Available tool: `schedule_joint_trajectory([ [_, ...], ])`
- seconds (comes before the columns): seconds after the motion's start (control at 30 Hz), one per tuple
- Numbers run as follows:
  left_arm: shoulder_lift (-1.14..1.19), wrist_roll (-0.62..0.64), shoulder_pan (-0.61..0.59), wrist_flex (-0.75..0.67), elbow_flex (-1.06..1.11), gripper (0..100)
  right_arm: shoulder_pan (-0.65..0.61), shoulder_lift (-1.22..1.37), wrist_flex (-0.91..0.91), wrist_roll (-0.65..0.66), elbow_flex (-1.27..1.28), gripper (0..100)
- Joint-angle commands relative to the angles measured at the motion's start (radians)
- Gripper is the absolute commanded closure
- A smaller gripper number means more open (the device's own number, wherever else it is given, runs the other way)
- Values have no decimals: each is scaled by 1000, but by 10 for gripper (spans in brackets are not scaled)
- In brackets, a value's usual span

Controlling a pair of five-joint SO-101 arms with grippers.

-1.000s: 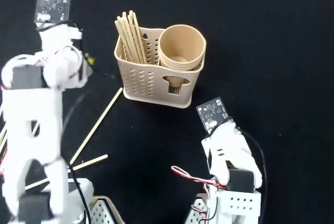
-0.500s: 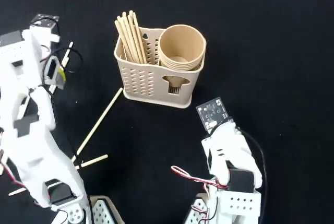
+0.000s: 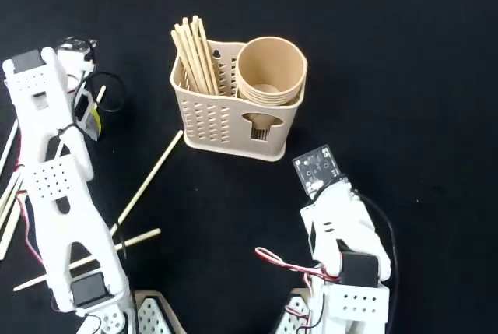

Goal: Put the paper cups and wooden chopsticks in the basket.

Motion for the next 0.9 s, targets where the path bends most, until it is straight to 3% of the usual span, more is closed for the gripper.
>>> schedule_joint_trajectory([
  [0.0, 66, -8, -25, -5, -117, 973, -12, -71, -11, 3, -2, 946],
  [0.23, 21, 8, -22, 0, -114, 972, -12, -71, -11, 3, -2, 946],
  [0.37, -98, 121, -19, 0, -36, 972, -12, -71, -11, 3, -2, 946],
  [0.53, -416, 176, 24, 0, 334, 972, -12, -71, -12, 3, -2, 946],
  [0.7, -856, 181, 159, -9, 783, 972, -12, -71, -12, 3, -2, 946],
  [0.87, -1287, 203, 289, -143, 1096, 972, -12, -71, -12, 3, -2, 946],
])
